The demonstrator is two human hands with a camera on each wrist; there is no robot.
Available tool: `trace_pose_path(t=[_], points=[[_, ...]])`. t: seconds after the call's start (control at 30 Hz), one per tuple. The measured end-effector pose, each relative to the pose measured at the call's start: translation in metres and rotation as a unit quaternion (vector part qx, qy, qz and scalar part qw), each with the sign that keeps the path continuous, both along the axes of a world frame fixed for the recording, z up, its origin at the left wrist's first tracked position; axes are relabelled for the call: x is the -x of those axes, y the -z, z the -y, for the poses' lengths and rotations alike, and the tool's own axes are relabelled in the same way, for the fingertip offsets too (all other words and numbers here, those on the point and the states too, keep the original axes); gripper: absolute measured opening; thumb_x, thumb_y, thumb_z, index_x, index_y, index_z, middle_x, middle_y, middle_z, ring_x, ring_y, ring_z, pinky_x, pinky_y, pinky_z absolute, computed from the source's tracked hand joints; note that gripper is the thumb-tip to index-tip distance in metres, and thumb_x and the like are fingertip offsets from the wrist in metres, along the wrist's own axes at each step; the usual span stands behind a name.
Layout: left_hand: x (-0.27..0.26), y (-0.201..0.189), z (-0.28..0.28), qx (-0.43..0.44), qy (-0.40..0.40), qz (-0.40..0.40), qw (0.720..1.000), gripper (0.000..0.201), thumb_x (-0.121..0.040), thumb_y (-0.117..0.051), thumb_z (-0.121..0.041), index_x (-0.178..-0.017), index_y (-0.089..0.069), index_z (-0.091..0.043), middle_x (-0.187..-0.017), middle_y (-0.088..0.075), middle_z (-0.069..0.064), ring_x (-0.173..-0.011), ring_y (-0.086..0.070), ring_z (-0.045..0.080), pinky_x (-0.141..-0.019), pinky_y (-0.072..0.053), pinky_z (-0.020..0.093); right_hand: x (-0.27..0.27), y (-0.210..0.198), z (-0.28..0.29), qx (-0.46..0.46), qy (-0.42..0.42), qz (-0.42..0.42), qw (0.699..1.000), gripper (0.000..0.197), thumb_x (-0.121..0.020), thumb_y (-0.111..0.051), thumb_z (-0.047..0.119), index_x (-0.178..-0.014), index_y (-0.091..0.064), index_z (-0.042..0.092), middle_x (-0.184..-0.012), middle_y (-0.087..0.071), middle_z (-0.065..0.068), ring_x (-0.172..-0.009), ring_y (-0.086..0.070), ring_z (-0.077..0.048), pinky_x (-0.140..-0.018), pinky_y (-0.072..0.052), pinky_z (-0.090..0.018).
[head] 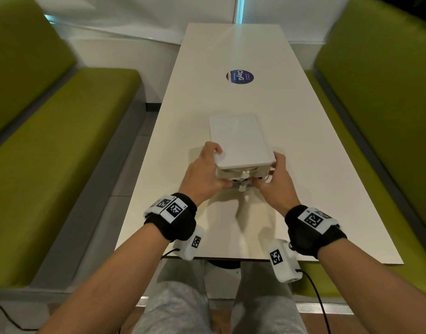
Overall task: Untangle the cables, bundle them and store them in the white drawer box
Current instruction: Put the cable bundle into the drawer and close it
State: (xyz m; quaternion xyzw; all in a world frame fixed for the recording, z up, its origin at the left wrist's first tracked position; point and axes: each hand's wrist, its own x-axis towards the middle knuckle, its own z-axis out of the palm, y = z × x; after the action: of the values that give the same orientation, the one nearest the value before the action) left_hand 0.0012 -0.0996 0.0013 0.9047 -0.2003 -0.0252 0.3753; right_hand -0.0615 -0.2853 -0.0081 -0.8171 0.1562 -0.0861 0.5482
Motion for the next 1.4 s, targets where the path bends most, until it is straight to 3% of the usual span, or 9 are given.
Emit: trace_pose_path(t=[0.13,0.23,0.4,0.63,0.7,0.83,1.07,1.2,1.4], points=[[0.000,0.002,0.003,0.003,-0.007,0.005,1.000,0.073,-0.066,-0.085,-0.025,-0.112,-0.028,-0.027,-0.106,-0.046,-0.005,-0.069,-0.048,0.018,-0.065,-0.040,0.032,-0.002,0.009,-0.002,-0.089,0.006,-0.066,0.994,0.076,-0.074,-0.078,0.007,-0.130,-0.029,0.022,-0.114,-0.057,0.004,-0.109,-0.061,-0.020,-0.096,-0.052,-0.043],[0.001,0.007,0.008,0.042,-0.016,-0.008,0.999,0.078,-0.062,-0.085,-0.027,-0.110,-0.024,-0.035,-0.113,-0.044,-0.005,-0.092,-0.052,0.023,-0.075,-0.047,0.037,-0.010,0.010,-0.002,-0.111,0.019,-0.090,0.990,0.086,-0.055,-0.081,0.018,-0.122,-0.029,0.031,-0.110,-0.057,0.005,-0.114,-0.058,-0.024,-0.100,-0.049,-0.050],[0.009,0.013,0.022,0.176,-0.093,-0.032,0.979,0.098,-0.046,-0.092,-0.038,-0.117,-0.025,-0.042,-0.119,-0.048,-0.004,-0.108,-0.051,0.020,-0.089,-0.050,0.039,-0.019,0.020,-0.005,-0.182,0.069,-0.121,0.973,0.081,-0.047,-0.072,0.017,-0.114,-0.033,0.039,-0.118,-0.053,0.001,-0.121,-0.048,-0.031,-0.097,-0.048,-0.051],[0.008,0.016,0.029,0.235,-0.107,-0.060,0.964,0.111,-0.041,-0.095,-0.034,-0.124,-0.022,-0.046,-0.123,-0.050,0.002,-0.106,-0.054,0.013,-0.093,-0.049,0.031,-0.021,0.021,-0.014,-0.145,0.120,-0.095,0.977,0.033,-0.080,-0.052,0.026,-0.096,-0.036,0.049,-0.117,-0.058,-0.002,-0.120,-0.048,-0.032,-0.098,-0.046,-0.048],[0.007,0.016,0.028,0.240,-0.105,-0.065,0.963,0.110,-0.043,-0.094,-0.032,-0.123,-0.021,-0.045,-0.121,-0.050,0.002,-0.103,-0.055,0.009,-0.090,-0.050,0.028,-0.014,0.015,-0.013,-0.159,0.103,-0.093,0.977,0.038,-0.079,-0.054,0.027,-0.110,-0.038,0.041,-0.119,-0.055,0.001,-0.121,-0.049,-0.030,-0.097,-0.047,-0.047],[0.004,0.016,0.019,0.240,-0.075,-0.080,0.965,0.102,-0.055,-0.089,-0.018,-0.132,-0.024,-0.034,-0.113,-0.049,0.000,-0.099,-0.055,0.010,-0.084,-0.049,0.021,0.001,0.006,-0.003,-0.224,0.041,-0.091,0.970,0.065,-0.066,-0.071,0.021,-0.125,-0.042,0.029,-0.123,-0.060,0.005,-0.107,-0.061,-0.019,-0.074,-0.042,-0.031],[0.000,0.017,0.009,0.247,-0.053,-0.120,0.960,0.090,-0.073,-0.078,-0.001,-0.138,-0.023,-0.032,-0.115,-0.044,0.002,-0.093,-0.051,0.012,-0.072,-0.046,0.009,0.003,0.005,0.016,-0.274,0.035,-0.099,0.956,0.044,-0.084,-0.054,-0.004,-0.122,-0.054,0.020,-0.109,-0.068,0.005,-0.069,-0.053,-0.009,-0.074,-0.034,-0.033],[-0.001,0.018,0.012,0.261,-0.065,-0.129,0.954,0.086,-0.077,-0.071,0.004,-0.140,-0.023,-0.031,-0.112,-0.046,0.005,-0.081,-0.050,0.011,-0.067,-0.047,0.016,0.000,0.007,0.015,-0.247,0.020,-0.103,0.963,0.051,-0.083,-0.058,-0.003,-0.127,-0.047,0.020,-0.129,-0.061,-0.004,-0.086,-0.056,-0.015,-0.070,-0.037,-0.031],[-0.001,0.020,0.012,0.267,-0.059,-0.139,0.952,0.094,-0.071,-0.063,0.017,-0.140,-0.023,-0.032,-0.119,-0.043,0.010,-0.091,-0.052,0.014,-0.067,-0.049,0.017,-0.007,0.009,-0.001,-0.231,0.060,-0.081,0.968,0.063,-0.067,-0.066,0.012,-0.125,-0.044,0.019,-0.125,-0.059,-0.008,-0.090,-0.058,-0.018,-0.064,-0.042,-0.027]])
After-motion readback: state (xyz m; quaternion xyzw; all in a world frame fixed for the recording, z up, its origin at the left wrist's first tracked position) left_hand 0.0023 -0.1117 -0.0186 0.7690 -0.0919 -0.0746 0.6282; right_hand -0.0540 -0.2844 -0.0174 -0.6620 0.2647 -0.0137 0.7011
